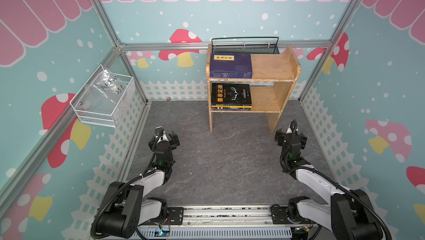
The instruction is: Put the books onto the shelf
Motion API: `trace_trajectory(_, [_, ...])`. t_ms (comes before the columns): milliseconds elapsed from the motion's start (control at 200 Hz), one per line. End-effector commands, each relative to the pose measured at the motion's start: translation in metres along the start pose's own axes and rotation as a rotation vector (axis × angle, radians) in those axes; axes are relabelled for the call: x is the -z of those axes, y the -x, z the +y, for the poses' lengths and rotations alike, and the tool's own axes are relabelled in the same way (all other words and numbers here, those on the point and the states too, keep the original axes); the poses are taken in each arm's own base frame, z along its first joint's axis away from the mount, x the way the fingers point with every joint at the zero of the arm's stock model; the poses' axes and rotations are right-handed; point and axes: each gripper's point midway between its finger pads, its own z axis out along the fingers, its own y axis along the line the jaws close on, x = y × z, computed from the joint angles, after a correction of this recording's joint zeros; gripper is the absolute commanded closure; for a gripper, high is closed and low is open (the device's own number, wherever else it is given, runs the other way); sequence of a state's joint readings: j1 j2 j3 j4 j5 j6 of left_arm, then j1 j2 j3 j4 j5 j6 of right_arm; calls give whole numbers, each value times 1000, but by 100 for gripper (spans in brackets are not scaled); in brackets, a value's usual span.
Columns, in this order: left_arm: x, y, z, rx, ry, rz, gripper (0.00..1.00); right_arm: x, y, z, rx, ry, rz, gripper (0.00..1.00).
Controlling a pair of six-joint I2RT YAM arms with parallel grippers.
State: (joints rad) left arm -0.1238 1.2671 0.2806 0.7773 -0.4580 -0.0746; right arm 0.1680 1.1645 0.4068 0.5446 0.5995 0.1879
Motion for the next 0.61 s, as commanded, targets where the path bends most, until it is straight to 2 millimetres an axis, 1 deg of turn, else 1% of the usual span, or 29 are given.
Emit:
trace_trajectory(0, [-1, 11, -1, 22, -27, -94, 1, -7, 17, -1, -48, 22, -116, 1])
trace_trajectory(40, [-4, 3, 0, 13, -23, -82, 1, -10, 15, 1, -31, 29, -123, 1])
trace_trajectory(50, [-4, 6, 0, 23, -24, -97, 1, -11, 13, 1, -27, 30, -125, 1])
trace_trajectory(105, [-5, 3, -2, 26, -35, -112, 1, -15, 12, 1, -14, 29, -145, 1])
trace_trajectory(240, [-12, -11, -5, 23, -46, -114, 1, -17, 21, 9, -2, 81, -196, 0])
trace_trajectory(300, [-11, -9, -6, 22, -50, -134, 1, -19, 24, 13, 5, 105, -205, 1])
trace_trajectory(400, [-15, -11, -4, 36, -45, -97, 1, -17, 27, 16, 23, 124, -232, 1])
trace_trajectory(450, [-18, -11, -4, 26, -38, -101, 1, -15, 25, 14, 42, 116, -235, 0])
trace_trajectory(510, [-18, -11, -4, 34, -38, -86, 1, -13, 20, 7, 59, 85, -224, 0])
trace_trajectory(600, [-21, -12, -5, 22, -31, -82, 1, -5, 9, 6, 66, 112, -199, 1])
